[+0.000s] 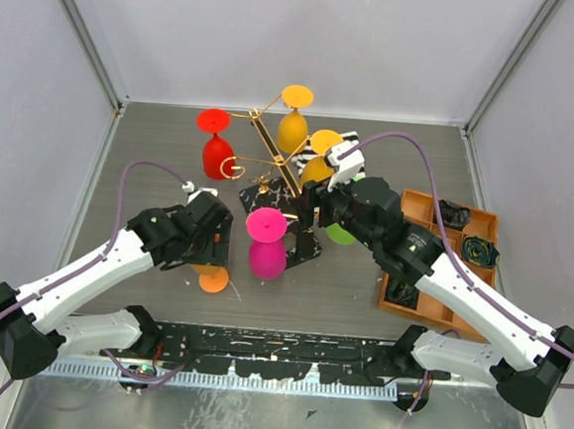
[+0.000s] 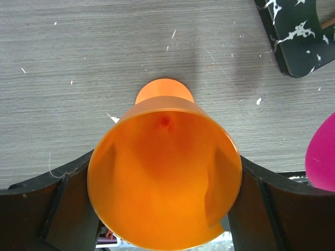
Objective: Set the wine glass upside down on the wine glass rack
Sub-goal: Move the wine glass to the center of the board.
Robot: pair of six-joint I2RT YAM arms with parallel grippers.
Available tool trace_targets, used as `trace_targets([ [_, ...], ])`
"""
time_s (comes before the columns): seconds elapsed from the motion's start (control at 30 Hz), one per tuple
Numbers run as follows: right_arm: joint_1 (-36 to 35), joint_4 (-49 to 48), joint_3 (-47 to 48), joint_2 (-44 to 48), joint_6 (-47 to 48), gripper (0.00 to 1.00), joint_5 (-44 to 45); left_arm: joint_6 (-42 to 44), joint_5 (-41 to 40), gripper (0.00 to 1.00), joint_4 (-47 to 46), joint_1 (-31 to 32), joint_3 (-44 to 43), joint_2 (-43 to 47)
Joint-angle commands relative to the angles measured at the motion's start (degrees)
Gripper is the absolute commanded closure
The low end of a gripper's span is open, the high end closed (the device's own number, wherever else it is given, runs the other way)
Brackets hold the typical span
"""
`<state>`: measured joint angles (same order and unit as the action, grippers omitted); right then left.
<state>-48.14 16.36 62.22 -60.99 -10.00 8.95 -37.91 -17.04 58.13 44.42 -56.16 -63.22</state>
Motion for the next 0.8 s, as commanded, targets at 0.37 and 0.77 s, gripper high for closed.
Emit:
trace_targets([
  [0.37,0.3,7.1,-2.6,5.2,0.4,0.3,2.9,-3.9,-2.4,0.0,0.1,1.2,5.2,4.3],
  [0.77,0.2,4.3,-7.6,15.2,3.7,0.19,0.3,3.3,1.3,0.02,-2.9,1.3,2.8,13.7],
])
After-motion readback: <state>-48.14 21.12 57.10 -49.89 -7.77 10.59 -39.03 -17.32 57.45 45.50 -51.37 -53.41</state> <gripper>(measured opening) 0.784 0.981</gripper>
